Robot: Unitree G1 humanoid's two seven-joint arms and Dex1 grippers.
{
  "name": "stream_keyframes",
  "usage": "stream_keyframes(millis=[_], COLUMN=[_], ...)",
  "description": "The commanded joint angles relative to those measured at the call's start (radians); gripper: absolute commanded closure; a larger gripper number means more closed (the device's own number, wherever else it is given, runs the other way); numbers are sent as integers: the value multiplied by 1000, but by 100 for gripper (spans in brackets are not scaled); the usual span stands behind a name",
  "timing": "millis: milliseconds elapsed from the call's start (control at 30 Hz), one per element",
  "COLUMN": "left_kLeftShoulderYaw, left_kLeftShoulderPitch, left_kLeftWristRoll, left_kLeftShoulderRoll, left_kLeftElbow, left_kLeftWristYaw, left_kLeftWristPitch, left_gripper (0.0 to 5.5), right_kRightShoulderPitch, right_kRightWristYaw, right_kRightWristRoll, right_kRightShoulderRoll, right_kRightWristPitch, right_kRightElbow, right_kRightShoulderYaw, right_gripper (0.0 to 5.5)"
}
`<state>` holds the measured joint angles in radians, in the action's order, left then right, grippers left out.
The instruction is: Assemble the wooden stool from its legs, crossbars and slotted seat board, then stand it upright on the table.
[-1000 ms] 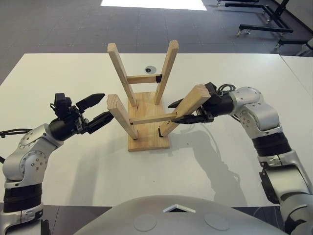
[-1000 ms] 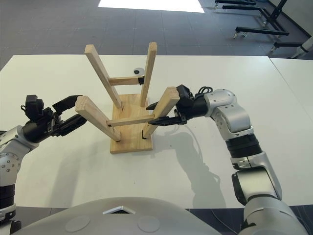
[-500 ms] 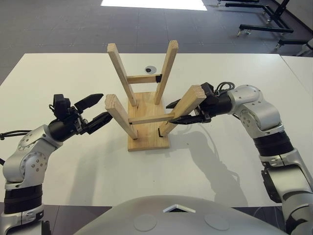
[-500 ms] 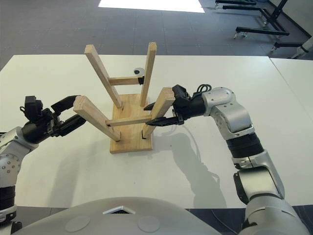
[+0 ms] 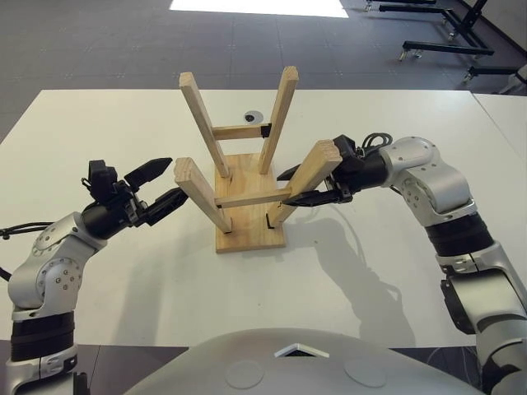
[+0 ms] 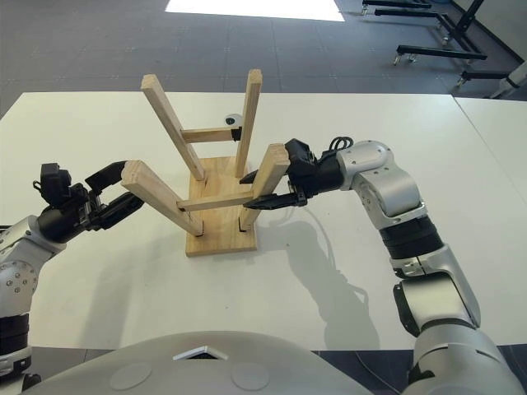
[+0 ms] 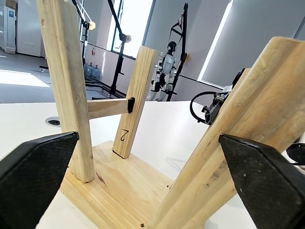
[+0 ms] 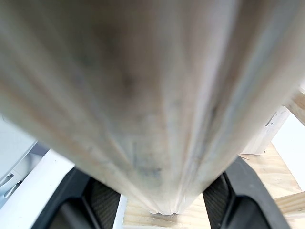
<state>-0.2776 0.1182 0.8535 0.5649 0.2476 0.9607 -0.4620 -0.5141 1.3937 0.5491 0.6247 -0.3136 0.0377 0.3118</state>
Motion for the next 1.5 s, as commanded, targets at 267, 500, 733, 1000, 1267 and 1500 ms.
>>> stream_keyframes(millis=[267, 500, 733, 1000, 1267, 1500], left_kLeftShoulderYaw=[130, 121, 95, 85, 79, 80], left_kLeftShoulderPitch=[-49, -68, -81, -75, -74, -50], left_kLeftWristRoll=[-53, -62, -65, -65, -65, -62], left_kLeftShoulderRoll=[-54, -49, -40, -38, -36, -47], left_kLeftElbow=[16, -15, -40, -36, -28, -3], left_kLeftWristYaw=[-8, 10, 16, 12, 8, -3], left_kLeftWristPitch=[-14, -8, 11, 15, 11, 9], left_gripper=[10, 10, 10, 10, 10, 10], right_kRightShoulderPitch=[152, 148, 138, 145, 80, -28], right_kRightWristYaw=[38, 8, -22, -47, -9, 30], right_kRightWristRoll=[-303, -262, -203, -219, -296, -438], right_kRightShoulderRoll=[-26, -35, -18, -33, -7, 12], right_kRightWristPitch=[-23, -27, -67, -60, 67, 284], right_kRightElbow=[81, 47, -2, 23, 164, 403], right_kRightShoulderYaw=[407, 374, 301, 218, 151, 144], right_gripper=[344, 344, 220, 100, 66, 66])
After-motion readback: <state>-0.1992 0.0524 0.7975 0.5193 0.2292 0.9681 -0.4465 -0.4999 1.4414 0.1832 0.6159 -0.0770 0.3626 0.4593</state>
